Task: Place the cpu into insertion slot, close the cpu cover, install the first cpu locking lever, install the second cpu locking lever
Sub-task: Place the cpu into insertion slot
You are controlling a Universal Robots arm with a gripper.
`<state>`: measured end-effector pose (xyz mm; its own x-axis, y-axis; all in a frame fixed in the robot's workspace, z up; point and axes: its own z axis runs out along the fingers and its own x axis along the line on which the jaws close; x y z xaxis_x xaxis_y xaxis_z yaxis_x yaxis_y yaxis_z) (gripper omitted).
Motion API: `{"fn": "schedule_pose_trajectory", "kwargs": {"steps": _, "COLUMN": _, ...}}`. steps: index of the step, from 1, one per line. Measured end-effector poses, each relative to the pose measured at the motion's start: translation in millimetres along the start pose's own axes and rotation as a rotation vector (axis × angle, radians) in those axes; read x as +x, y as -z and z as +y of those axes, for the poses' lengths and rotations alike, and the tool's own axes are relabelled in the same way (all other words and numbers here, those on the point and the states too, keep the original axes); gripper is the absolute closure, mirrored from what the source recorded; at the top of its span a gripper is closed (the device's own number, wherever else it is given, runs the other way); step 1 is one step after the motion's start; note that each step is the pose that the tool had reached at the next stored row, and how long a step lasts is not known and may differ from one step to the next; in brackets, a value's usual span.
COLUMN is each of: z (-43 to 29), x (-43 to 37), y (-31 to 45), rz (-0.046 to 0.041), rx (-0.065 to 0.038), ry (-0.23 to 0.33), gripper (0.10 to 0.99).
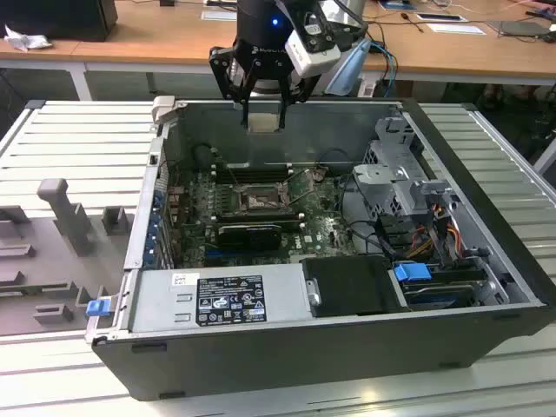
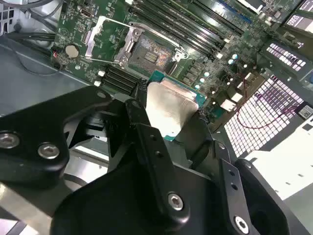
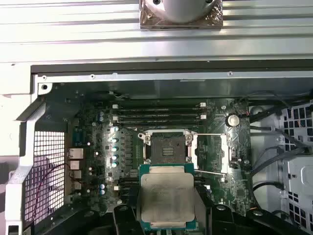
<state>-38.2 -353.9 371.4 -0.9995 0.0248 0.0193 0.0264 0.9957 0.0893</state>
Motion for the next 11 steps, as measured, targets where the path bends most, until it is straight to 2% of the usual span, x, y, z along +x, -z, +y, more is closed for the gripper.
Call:
{"fn": "schedule_pose_trajectory", "kwargs": {"steps": 3, "z": 0.0, "x": 0.0, "y": 0.0, "rz": -0.0016, "rx": 0.0, "ry": -0.019, "gripper": 0.561}}
{"fn": "schedule_pose_trajectory", "kwargs": {"steps": 8, "z": 0.0, "x": 0.0, "y": -0.1, "rz": -0.0094, "rx": -0.002, "ry": -0.105, "gripper": 0.561}}
{"fn": "schedule_pose_trajectory", "kwargs": {"steps": 11, "z": -0.2, "x": 0.0, "y": -2.1, "rz": -0.0097, "rx": -0.002, "ry": -0.112, "gripper": 0.561}}
